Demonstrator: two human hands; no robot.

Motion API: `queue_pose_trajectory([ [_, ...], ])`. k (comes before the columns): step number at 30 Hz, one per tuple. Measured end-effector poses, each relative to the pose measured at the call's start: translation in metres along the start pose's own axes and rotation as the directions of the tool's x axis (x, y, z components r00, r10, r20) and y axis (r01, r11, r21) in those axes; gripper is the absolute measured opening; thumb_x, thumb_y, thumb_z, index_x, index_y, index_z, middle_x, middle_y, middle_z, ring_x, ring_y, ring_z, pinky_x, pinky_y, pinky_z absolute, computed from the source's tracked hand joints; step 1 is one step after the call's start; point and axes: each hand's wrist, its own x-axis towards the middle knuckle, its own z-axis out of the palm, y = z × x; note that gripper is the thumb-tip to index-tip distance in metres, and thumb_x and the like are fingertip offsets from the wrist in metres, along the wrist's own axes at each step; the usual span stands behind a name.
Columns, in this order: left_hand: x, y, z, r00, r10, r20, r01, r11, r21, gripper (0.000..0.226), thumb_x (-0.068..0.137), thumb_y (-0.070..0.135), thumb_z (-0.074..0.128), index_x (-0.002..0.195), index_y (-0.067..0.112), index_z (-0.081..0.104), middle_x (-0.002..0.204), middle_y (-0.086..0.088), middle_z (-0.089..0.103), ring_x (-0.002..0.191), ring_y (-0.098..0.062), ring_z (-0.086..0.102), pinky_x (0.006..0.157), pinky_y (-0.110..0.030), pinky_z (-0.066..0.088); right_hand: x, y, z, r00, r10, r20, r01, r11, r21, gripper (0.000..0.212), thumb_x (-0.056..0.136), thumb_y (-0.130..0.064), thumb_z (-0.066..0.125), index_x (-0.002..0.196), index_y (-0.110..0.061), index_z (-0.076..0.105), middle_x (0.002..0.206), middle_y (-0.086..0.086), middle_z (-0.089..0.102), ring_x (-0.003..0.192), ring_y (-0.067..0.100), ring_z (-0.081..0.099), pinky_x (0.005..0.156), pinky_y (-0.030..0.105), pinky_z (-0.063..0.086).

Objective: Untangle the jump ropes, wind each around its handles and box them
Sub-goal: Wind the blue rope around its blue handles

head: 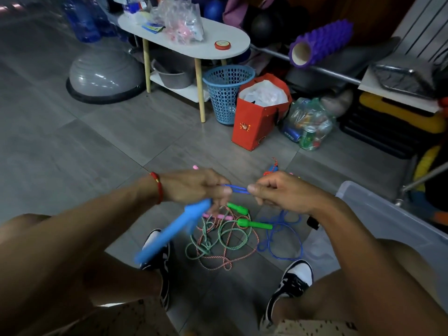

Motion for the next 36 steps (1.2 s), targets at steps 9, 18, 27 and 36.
queue_pose_trajectory([
  [9, -0.072, -0.064, -0.100, 0.785, -0.145, -0.602, 0.259, 0.960, 0.107, 0.034, 0.108, 0.024, 0.041, 0.083, 0.006, 0.056, 0.071, 0.000, 0.071, 0.084, -0.029, 0.071, 0.087, -0.043, 0.056, -0.011, 0.022, -0.038, 0.977, 0.101, -0.189, -0.081, 0.990, 0.112, 0.041, 0.099, -0.041, 0.052, 0.071, -0.011, 0.055, 0.061, 0.007, 0.049, 0.056, 0.011, 0.054, 0.061, 0.025, 0.044],
  [18, -0.090, -0.099, -0.087, 0.610, -0.395, -0.687, 0.130, 0.905, -0.406, 0.024, 0.107, 0.007, 0.041, 0.087, 0.000, 0.053, 0.089, -0.025, 0.070, 0.071, -0.013, 0.074, 0.064, -0.017, 0.057, -0.020, 0.014, -0.067, 0.920, 0.060, -0.386, -0.143, 0.971, -0.192, 0.045, 0.101, -0.040, 0.053, 0.066, -0.013, 0.054, 0.053, -0.009, 0.041, 0.046, 0.003, 0.035, 0.052, 0.025, 0.033],
  [27, -0.024, -0.020, -0.002, 0.761, -0.304, -0.574, -0.051, 0.853, -0.519, 0.027, 0.106, 0.016, 0.046, 0.104, -0.003, 0.066, 0.058, -0.007, 0.068, 0.050, -0.015, 0.062, 0.048, -0.019, 0.048, 0.029, -0.039, -0.013, 0.978, 0.000, -0.207, -0.073, 0.937, -0.343, 0.042, 0.100, -0.046, 0.054, 0.067, -0.023, 0.065, 0.070, 0.010, 0.066, 0.058, 0.012, 0.050, 0.062, 0.036, 0.045],
  [36, -0.009, -0.002, 0.024, 0.928, -0.166, -0.334, -0.028, 0.862, -0.507, 0.043, 0.107, 0.024, 0.045, 0.071, 0.013, 0.067, 0.055, -0.009, 0.061, 0.054, -0.023, 0.053, 0.055, -0.026, 0.046, 0.032, -0.050, 0.004, 0.987, 0.020, -0.160, -0.078, 0.927, -0.366, 0.047, 0.097, -0.055, 0.052, 0.062, -0.026, 0.062, 0.066, 0.009, 0.063, 0.052, 0.010, 0.046, 0.055, 0.034, 0.044],
])
